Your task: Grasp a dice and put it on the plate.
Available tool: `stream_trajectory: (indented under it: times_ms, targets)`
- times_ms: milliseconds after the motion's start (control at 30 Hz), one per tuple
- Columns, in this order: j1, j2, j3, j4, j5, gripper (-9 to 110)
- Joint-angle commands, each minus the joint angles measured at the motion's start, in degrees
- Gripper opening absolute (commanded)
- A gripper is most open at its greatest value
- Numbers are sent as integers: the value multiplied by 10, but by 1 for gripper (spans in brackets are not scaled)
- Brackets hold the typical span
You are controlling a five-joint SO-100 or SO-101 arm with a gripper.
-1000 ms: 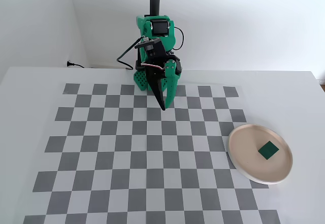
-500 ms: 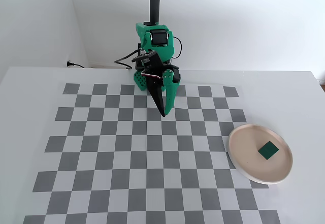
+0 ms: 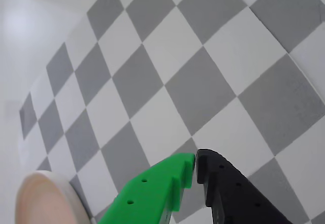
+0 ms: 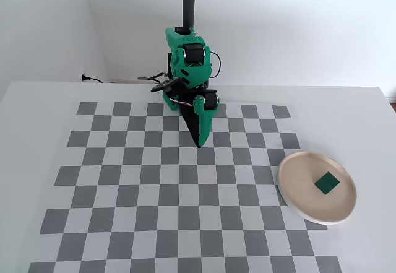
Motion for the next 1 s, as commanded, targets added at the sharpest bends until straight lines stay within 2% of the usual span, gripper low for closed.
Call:
stream_trajectory:
  times_ms: [0,100,300,367,633,733,967]
  targets:
    - [22,5,1,0,30,-4]
    - [51,6,18,6,62,-4]
    - [151,7,66,-100,270,-4]
    - [177,6,66,-115,306,-4]
    - [149,6,65,-15,328,-4]
    - [149,6,63,-11,355,-4]
    - [149,6,65,-18,340,-4]
